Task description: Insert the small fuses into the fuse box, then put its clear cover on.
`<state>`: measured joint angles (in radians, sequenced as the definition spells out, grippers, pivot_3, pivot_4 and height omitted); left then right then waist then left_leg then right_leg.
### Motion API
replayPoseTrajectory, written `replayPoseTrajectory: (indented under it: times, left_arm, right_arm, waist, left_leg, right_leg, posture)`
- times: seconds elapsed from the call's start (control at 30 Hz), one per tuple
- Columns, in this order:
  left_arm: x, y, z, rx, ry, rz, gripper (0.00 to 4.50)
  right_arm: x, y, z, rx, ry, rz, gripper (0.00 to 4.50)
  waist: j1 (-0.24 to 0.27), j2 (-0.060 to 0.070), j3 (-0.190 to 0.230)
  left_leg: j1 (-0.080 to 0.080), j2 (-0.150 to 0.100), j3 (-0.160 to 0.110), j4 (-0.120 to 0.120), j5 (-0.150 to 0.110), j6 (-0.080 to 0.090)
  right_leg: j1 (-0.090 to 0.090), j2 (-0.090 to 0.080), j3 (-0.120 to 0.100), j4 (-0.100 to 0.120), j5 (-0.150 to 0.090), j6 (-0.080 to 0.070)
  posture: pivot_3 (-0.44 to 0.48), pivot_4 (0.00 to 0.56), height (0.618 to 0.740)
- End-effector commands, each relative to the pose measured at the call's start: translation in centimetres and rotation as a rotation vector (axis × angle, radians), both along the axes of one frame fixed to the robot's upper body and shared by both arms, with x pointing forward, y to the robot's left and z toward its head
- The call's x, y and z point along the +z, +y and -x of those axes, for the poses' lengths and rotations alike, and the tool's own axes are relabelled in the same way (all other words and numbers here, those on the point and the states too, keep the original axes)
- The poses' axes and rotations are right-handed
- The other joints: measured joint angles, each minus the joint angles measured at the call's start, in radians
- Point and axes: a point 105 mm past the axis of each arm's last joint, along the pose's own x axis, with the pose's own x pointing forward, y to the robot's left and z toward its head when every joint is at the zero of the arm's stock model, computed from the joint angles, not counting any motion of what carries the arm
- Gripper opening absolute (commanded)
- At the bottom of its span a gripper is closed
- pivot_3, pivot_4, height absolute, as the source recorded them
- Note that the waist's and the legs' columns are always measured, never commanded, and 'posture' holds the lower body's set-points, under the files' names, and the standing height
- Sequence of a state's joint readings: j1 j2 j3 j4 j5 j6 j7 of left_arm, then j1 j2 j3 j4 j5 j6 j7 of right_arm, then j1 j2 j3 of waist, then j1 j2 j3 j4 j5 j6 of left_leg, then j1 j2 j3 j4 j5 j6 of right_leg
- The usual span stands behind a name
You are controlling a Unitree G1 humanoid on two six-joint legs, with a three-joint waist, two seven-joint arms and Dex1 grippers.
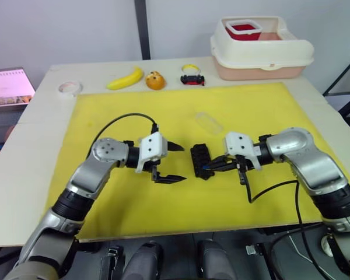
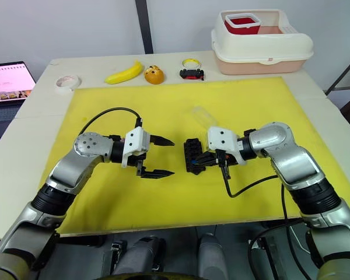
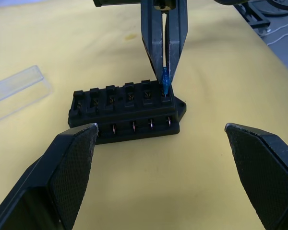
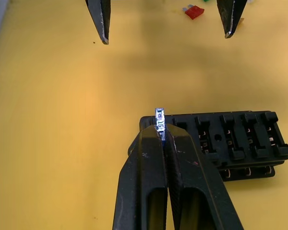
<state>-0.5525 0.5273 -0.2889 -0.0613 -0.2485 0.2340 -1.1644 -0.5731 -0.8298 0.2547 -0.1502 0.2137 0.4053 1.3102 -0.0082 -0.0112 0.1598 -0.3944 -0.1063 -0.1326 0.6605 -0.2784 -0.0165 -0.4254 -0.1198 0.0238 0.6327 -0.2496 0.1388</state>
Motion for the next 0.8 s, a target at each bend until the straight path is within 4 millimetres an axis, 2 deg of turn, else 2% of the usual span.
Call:
replayPoseTrajectory:
  times: [0.03, 0.8]
  left_arm:
    - [0.81, -0.08, 0.11, -0.009, -0.042, 0.016, 4.50]
    - [0.97, -0.16, 0.04, -0.010, -0.046, 0.018, 4.50]
  right_arm:
    - [0.67, -0.09, -0.12, 0.014, -0.033, 0.009, 0.06]
    - [-0.06, -0.27, -0.04, 0.010, -0.043, 0.033, 0.06]
  waist:
    - [0.000, 0.000, 0.000]
    - [-0.001, 0.000, 0.000]
  left_leg:
    - [0.000, 0.000, 0.000, 0.000, 0.000, 0.000]
    - [0.000, 0.000, 0.000, 0.000, 0.000, 0.000]
  right_leg:
    - [0.000, 0.000, 0.000, 0.000, 0.000, 0.000]
    - [0.000, 0.000, 0.000, 0.000, 0.000, 0.000]
  posture:
    - [0.000, 0.150, 0.740]
    - [0.000, 0.150, 0.740]
